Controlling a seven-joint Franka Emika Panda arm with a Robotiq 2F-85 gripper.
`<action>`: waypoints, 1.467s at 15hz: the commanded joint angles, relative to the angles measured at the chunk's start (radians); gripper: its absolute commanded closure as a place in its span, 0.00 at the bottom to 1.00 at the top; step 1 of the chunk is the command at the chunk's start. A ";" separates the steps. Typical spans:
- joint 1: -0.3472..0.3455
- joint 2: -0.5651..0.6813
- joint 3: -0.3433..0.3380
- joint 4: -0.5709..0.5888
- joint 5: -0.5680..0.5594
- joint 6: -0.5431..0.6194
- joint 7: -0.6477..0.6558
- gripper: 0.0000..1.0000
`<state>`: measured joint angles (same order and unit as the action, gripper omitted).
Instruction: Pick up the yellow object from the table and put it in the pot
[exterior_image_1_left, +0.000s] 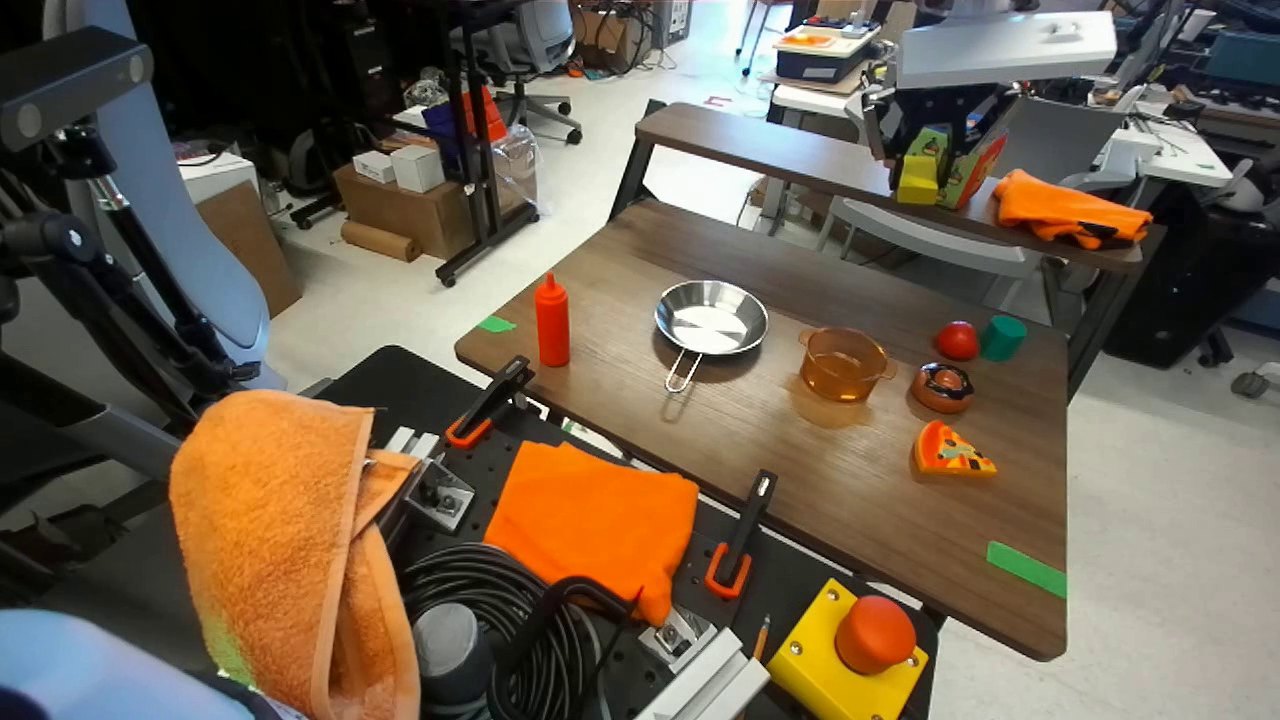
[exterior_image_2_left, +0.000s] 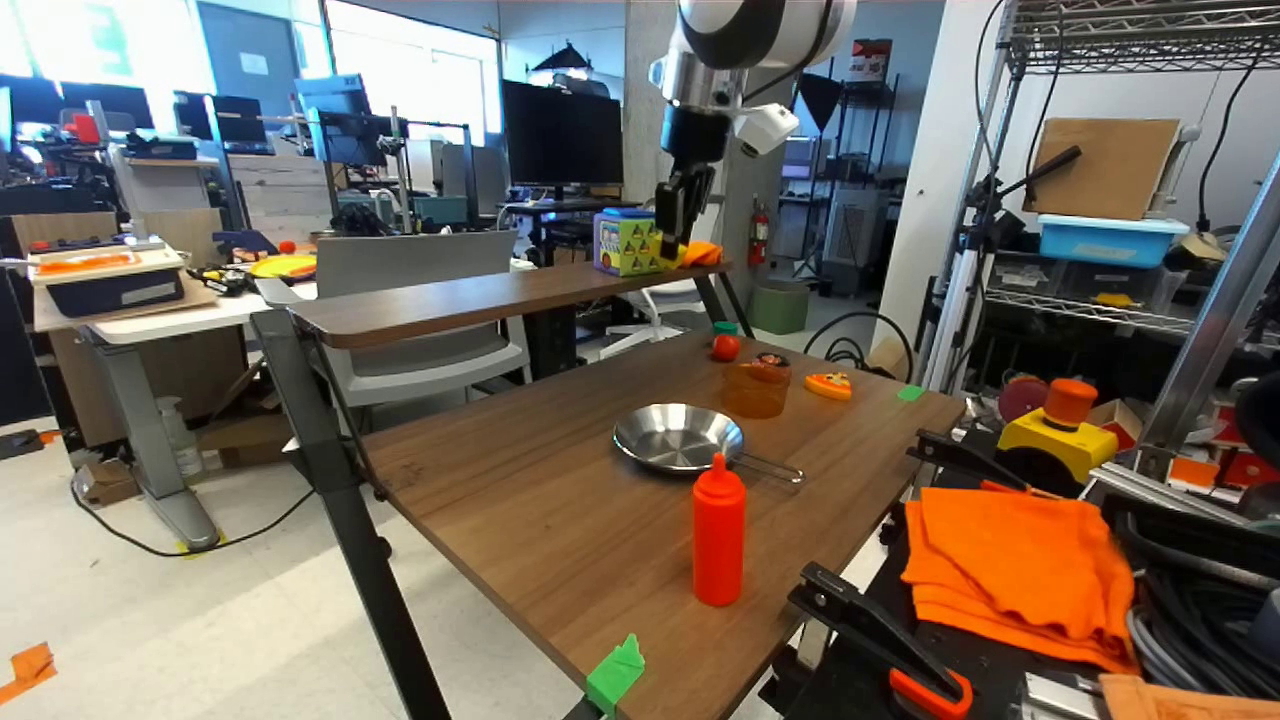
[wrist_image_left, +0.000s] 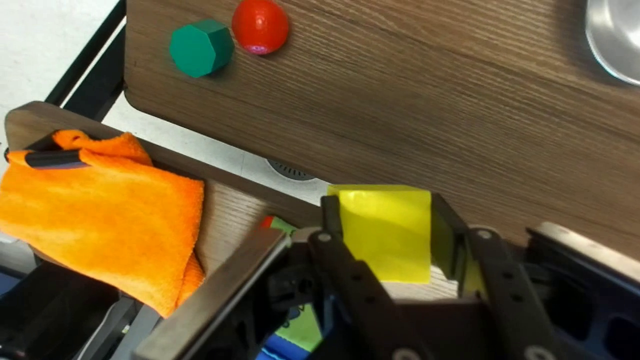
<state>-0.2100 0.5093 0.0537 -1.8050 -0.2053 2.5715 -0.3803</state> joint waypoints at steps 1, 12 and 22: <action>-0.017 0.009 0.000 0.005 0.026 0.027 -0.107 0.80; -0.074 0.010 0.102 0.044 0.073 0.066 -0.356 0.80; 0.053 0.016 -0.093 0.091 0.044 -0.074 0.160 0.80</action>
<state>-0.1991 0.5178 0.0185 -1.7443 -0.1773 2.5608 -0.3229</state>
